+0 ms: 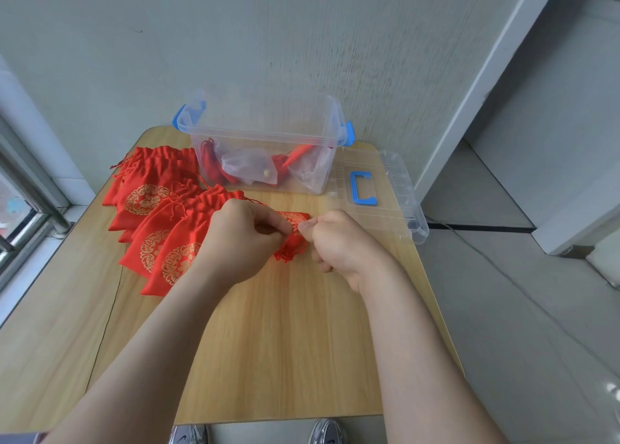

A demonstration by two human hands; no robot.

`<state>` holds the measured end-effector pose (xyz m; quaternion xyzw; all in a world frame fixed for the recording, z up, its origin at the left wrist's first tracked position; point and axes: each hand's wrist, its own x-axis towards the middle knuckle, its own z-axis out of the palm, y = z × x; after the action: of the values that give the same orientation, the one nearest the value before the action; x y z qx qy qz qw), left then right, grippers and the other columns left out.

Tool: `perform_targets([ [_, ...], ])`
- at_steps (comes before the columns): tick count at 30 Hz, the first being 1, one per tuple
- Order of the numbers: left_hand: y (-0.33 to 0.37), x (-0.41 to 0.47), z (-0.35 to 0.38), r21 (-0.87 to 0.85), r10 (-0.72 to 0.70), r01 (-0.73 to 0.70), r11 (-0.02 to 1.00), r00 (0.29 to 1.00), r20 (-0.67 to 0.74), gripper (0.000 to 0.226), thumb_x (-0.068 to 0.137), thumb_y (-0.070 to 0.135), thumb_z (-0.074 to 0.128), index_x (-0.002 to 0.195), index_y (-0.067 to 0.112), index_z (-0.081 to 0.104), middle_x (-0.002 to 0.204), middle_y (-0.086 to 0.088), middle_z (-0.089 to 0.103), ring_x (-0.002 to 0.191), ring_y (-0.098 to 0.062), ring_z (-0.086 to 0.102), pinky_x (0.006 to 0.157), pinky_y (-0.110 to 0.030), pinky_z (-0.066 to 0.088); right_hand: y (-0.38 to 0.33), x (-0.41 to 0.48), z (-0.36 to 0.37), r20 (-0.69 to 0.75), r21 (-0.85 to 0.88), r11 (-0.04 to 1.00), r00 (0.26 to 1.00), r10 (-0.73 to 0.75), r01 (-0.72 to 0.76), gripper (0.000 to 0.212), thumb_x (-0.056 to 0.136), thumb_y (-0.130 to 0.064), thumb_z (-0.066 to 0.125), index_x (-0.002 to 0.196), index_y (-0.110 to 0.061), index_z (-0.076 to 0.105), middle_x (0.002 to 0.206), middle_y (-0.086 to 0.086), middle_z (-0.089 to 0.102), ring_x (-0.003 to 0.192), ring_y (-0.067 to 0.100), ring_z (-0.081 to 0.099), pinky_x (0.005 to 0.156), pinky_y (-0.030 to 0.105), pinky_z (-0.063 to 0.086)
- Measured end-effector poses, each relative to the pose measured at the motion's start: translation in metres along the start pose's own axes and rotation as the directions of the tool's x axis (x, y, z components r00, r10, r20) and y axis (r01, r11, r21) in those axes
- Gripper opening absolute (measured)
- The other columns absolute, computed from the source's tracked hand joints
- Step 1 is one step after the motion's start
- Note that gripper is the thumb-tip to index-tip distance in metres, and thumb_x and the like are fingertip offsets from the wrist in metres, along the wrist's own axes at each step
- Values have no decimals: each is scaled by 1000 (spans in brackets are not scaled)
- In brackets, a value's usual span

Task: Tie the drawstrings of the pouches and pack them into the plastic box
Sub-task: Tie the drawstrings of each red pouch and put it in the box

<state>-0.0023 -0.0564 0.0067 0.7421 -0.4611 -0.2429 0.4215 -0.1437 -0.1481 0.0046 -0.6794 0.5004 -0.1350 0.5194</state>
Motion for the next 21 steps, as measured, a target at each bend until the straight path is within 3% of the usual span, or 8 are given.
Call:
perform_targets([
  [3, -1, 5, 2, -46, -61, 63, 997, 997, 36, 25, 89, 22, 67, 66, 13, 73, 61, 12, 66, 56, -6, 56, 60, -25, 46, -3, -1, 1, -17, 37, 999, 1000, 16, -15, 22, 106, -30, 55, 101, -13, 70, 80, 0, 60, 76, 20, 53, 74, 39, 43],
  [5, -3, 7, 2, -109, -79, 86, 990, 994, 72, 44, 85, 40, 62, 73, -2, 63, 65, 0, 56, 64, -16, 51, 66, -34, 45, -5, -1, 2, -26, 66, 998, 999, 24, -22, 19, 104, -32, 57, 100, -18, 70, 80, -2, 63, 78, 19, 56, 75, 39, 43],
  [8, 0, 3, 1, -56, 7, 0, 998, 992, 123, 48, 94, 49, 71, 69, 8, 69, 58, 11, 53, 57, -5, 47, 59, -23, 41, -5, -1, 3, -53, 113, 992, 996, 68, -62, 10, 92, -31, 60, 91, -25, 68, 75, -1, 61, 74, 22, 55, 68, 40, 43],
  [11, 2, -1, -1, -2, 116, -117, 993, 982, 147, 26, 96, 40, 77, 76, 24, 79, 58, 19, 65, 54, 4, 56, 59, -13, 41, -5, -1, 2, -81, 176, 977, 988, 133, -117, 10, 86, -28, 63, 88, -19, 68, 68, 3, 57, 71, 25, 52, 62, 39, 40],
  [14, -5, 2, -2, 60, 134, -142, 988, 983, 127, 13, 96, 26, 77, 84, 25, 82, 75, 12, 78, 73, 1, 73, 74, -26, 57, -2, 0, 1, -82, 219, 966, 984, 156, -135, 15, 93, -21, 70, 86, -8, 71, 68, 6, 59, 70, 24, 53, 59, 36, 39],
  [16, -6, 3, -2, 91, 111, -121, 988, 988, 112, 17, 98, 21, 74, 83, 23, 80, 74, 9, 78, 72, -3, 75, 75, -29, 60, 0, -1, 0, -94, 208, 973, 988, 123, -102, 17, 94, -19, 74, 87, -4, 77, 73, 7, 67, 69, 21, 57, 60, 34, 42],
  [19, -7, 1, -2, 83, 30, -36, 996, 996, 80, 19, 101, 17, 70, 84, 18, 78, 70, 8, 78, 65, -7, 76, 70, -34, 62, 1, -6, -3, -192, 80, 995, 978, 76, -62, 12, 92, -23, 82, 96, -12, 84, 94, 5, 80, 82, 17, 70, 75, 32, 57],
  [21, -7, 0, -4, 87, -34, 29, 996, 998, 48, 21, 102, 15, 67, 83, 17, 77, 69, 7, 78, 60, -10, 75, 70, -38, 64, 2, -6, -5, -282, -64, 994, 957, 69, -90, 11, 91, -25, 84, 96, -15, 84, 100, 4, 78, 89, 20, 70, 70, 26, 55],
])
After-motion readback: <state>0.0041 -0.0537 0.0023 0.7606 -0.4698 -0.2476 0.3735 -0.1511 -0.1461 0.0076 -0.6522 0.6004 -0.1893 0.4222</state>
